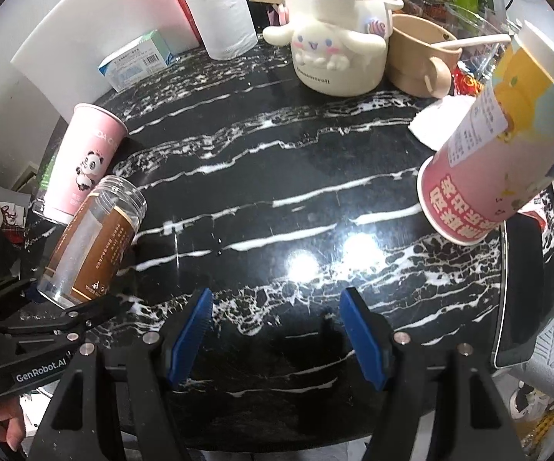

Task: Flip cup upside down
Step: 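Rotate the held jar with the left gripper until its lid points up, then lower the upright jar toward the table with the left gripper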

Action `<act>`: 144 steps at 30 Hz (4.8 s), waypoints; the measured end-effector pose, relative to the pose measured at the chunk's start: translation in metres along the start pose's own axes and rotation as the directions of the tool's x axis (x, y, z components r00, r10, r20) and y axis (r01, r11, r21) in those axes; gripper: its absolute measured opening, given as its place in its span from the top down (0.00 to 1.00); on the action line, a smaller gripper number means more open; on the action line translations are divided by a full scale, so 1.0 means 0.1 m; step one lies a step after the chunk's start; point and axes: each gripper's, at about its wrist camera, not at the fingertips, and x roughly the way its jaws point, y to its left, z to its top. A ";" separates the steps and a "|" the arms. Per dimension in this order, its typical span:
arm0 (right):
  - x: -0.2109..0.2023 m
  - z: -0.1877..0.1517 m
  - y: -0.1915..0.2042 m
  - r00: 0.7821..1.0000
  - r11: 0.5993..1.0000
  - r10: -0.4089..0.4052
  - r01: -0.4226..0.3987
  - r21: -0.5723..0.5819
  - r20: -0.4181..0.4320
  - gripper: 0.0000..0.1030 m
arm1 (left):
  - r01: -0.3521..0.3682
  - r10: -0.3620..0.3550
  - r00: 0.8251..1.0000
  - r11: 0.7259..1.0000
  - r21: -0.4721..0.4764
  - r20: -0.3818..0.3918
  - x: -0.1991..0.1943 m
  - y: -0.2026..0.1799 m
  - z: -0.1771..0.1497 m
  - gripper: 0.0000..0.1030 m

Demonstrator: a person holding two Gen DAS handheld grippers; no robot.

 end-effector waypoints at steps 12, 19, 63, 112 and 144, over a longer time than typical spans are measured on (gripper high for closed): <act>-0.06 0.20 -0.05 1.000 1.000 -0.007 0.006 0.021 0.016 0.33 | -0.036 0.034 0.998 0.999 0.029 0.053 -0.21 0.14 0.42 0.43; -0.03 0.31 -0.08 1.000 0.999 -0.013 0.012 0.040 0.018 0.33 | -0.039 0.036 0.997 0.998 0.045 0.072 -0.21 0.12 0.61 0.43; 0.03 0.61 -0.06 0.999 0.999 -0.002 -0.001 0.049 0.043 0.33 | -0.037 0.032 0.995 0.998 0.049 0.099 -0.14 0.24 1.01 0.44; -0.05 0.44 0.22 0.998 1.000 0.003 -0.003 -0.006 0.056 0.33 | 0.026 -0.021 0.889 1.000 -0.004 0.458 -0.41 0.41 0.36 0.46; 0.20 -0.19 0.50 0.998 0.992 0.042 -0.035 -0.122 0.056 0.33 | 0.012 0.056 0.779 0.994 -0.105 0.624 -0.29 0.54 -0.63 0.46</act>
